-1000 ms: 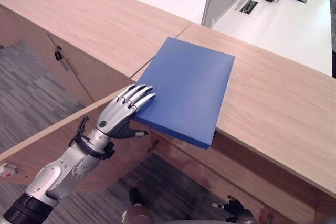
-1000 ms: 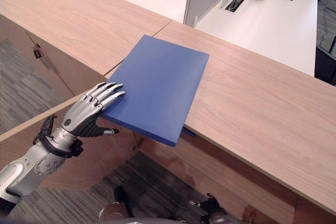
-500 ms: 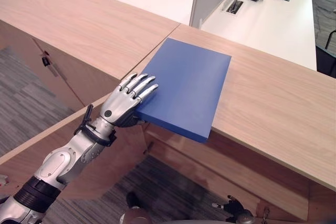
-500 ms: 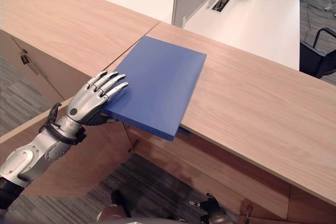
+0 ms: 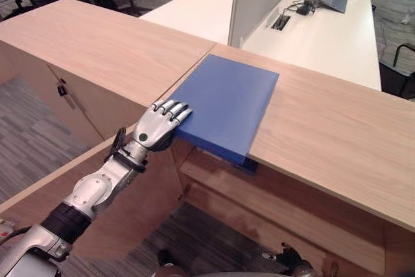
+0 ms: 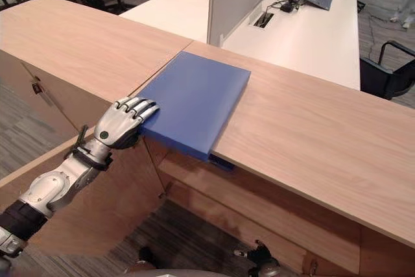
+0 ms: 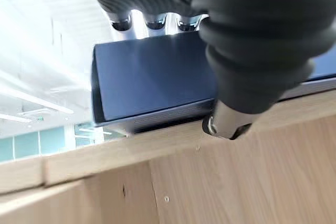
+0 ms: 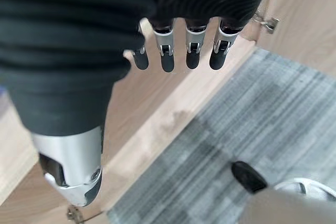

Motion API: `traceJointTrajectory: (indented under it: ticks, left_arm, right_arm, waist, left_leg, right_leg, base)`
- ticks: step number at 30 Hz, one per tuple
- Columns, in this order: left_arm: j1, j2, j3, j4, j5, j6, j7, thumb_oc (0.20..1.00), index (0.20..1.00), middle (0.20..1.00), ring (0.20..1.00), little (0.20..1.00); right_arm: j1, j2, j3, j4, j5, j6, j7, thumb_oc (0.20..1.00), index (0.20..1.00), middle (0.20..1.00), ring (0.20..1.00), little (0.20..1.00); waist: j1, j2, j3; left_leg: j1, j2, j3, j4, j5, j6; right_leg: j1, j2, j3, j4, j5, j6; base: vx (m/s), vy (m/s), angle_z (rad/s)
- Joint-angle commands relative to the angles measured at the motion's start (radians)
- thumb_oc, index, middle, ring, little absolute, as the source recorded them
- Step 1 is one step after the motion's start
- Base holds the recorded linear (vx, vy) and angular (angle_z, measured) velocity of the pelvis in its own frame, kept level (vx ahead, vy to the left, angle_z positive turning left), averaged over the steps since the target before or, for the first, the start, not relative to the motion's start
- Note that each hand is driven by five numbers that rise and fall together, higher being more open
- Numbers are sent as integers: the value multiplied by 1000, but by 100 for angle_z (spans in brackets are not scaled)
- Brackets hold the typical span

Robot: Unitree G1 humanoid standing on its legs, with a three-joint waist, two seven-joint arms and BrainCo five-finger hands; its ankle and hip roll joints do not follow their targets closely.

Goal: Put the empty folder in the office cabinet

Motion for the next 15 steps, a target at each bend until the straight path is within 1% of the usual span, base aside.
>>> traceJointTrajectory:
  ticks: [1, 3, 6, 9, 11, 12, 13, 14, 15]
  left_arm:
    - [-1, -5, -27, 125, 54, 38, -50, 200, 200, 200, 200, 200]
    - [-6, -26, -39, 176, 65, 55, -53, 200, 200, 200, 200, 200]
    - [-6, -33, -37, 184, 63, 58, -51, 200, 200, 200, 200, 200]
    - [24, -57, 26, 166, 9, 76, -49, 200, 200, 200, 200, 200]
    - [48, -82, 87, 99, -95, 51, -62, 200, 200, 200, 200, 200]
    - [89, -96, 151, 32, -184, 33, -78, 200, 200, 200, 200, 200]
    - [124, -132, 211, -18, -297, 18, -78, 200, 200, 200, 200, 200]
    - [169, -154, 278, -77, -389, 3, -81, 200, 200, 200, 200, 200]
    - [208, -199, 352, -159, -522, -37, -73, 200, 200, 200, 200, 200]
  right_arm:
    - [-33, -16, -5, -31, -19, -12, -20, 1000, 1000, 1000, 1000, 1000]
    - [-33, -18, -10, -29, -22, -12, -23, 1000, 1000, 1000, 1000, 1000]
    - [-33, -20, -11, -28, -23, -12, -24, 1000, 1000, 1000, 1000, 1000]
    - [-29, -17, -26, -29, -21, -7, -27, 1000, 1000, 1000, 1000, 1000]
    - [-28, -16, -37, -35, -12, -3, -27, 1000, 1000, 1000, 1000, 1000]
    - [-28, -16, -44, -41, -4, 1, -26, 1000, 1000, 1000, 1000, 1000]
    - [-28, -10, -55, -52, 11, 3, -23, 1000, 1000, 1000, 1000, 1000]
    - [-29, -9, -57, -60, 23, 7, -21, 1000, 1000, 1000, 1000, 1000]
    - [-34, 3, -69, -75, 44, 6, -13, 1000, 1000, 1000, 1000, 1000]
  waist:
    - [-12, 6, 22]
    - [-15, 5, 22]
    - [-15, 6, 21]
    - [-9, 5, 24]
    - [-4, 6, 25]
    - [-4, 8, 27]
    - [3, 7, 29]
    - [2, 8, 30]
    - [11, 5, 31]
  left_leg:
    - [34, 154, 19, 118, -29, -138]
    - [33, 158, 21, 120, -30, -138]
    - [32, 160, 22, 121, -31, -138]
    - [27, 162, 22, 127, -29, -138]
    - [26, 161, 20, 126, -26, -138]
    - [25, 159, 19, 126, -23, -137]
    - [24, 158, 17, 126, -22, -139]
    - [25, 154, 19, 124, -21, -136]
    - [24, 152, 19, 123, -20, -136]
  right_leg:
    - [-70, 16, 34, -14, 21, 21]
    - [-75, 16, 37, -12, 21, 21]
    - [-75, 15, 38, -12, 22, 21]
    - [-75, 14, 34, -11, 22, 19]
    - [-74, 13, 31, -13, 22, 19]
    - [-73, 12, 27, -13, 23, 17]
    - [-71, 12, 23, -14, 23, 17]
    - [-71, 11, 20, -15, 25, 16]
    - [-70, 10, 15, -16, 25, 15]
  base:
    - [-31, 17, -5]
    - [-17, 7, -5]
    - [-9, 4, -6]
    - [-8, 1, -3]
    - [-2, 1, -4]
    - [11, 2, -6]
    - [7, 5, -8]
    - [11, 0, -7]
    - [0, 0, 0]
